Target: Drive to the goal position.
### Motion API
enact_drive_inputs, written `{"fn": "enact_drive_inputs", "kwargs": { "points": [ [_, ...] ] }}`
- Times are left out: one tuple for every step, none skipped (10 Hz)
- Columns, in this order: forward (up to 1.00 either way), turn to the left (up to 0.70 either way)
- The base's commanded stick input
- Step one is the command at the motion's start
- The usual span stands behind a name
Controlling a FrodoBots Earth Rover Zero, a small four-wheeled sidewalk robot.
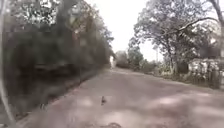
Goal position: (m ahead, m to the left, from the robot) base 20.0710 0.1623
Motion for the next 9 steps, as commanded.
{"fn": "enact_drive_inputs", "kwargs": {
  "points": [
    [0.7, 0.0],
    [0.7, 0.0],
    [0.7, 0.0],
    [0.7, 0.0],
    [0.7, 0.0],
    [0.7, 0.0],
    [0.7, 0.0],
    [0.7, 0.0],
    [0.7, 0.0]
  ]
}}
